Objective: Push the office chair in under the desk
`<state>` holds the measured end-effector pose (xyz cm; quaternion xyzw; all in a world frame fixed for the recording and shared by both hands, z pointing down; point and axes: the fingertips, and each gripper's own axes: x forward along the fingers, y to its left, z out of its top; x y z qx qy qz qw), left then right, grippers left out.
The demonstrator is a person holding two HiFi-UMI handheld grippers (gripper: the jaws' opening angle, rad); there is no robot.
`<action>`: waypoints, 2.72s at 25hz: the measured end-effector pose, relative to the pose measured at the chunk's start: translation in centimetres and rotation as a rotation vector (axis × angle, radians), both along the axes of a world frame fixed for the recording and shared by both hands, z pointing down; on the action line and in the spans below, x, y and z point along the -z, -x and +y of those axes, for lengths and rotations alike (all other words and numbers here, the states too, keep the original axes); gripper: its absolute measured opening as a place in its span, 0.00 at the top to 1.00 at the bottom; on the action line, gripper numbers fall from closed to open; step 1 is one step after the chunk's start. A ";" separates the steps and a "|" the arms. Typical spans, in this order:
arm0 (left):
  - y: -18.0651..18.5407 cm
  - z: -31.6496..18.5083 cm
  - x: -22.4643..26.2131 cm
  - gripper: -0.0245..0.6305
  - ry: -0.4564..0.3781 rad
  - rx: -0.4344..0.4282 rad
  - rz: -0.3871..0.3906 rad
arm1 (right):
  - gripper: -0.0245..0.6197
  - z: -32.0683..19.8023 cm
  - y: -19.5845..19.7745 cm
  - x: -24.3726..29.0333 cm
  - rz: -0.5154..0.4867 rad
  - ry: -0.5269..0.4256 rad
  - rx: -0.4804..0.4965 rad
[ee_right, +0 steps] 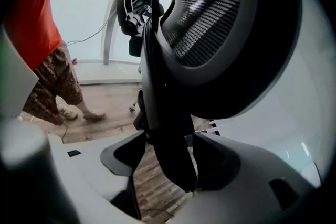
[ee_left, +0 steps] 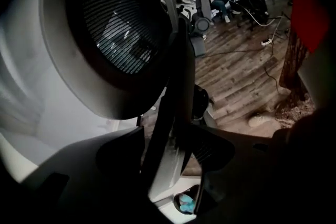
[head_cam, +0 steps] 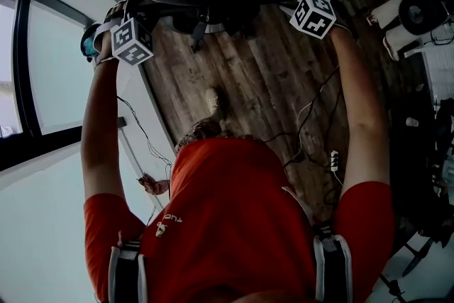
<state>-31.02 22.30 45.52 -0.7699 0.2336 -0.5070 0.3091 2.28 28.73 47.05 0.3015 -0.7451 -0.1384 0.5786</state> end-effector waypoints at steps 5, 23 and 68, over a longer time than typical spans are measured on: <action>-0.8 -0.7 -1.2 0.56 -0.004 -0.031 -0.043 | 0.54 -0.8 0.1 -1.4 0.054 0.030 0.048; -2.0 -4.5 -1.1 0.75 -0.092 -0.065 -0.056 | 0.76 -5.3 0.0 -2.3 0.112 -0.117 0.162; -16.7 -42.8 -1.1 0.75 -0.070 0.079 -0.083 | 0.76 -47.9 -14.9 -1.9 0.085 -0.100 0.278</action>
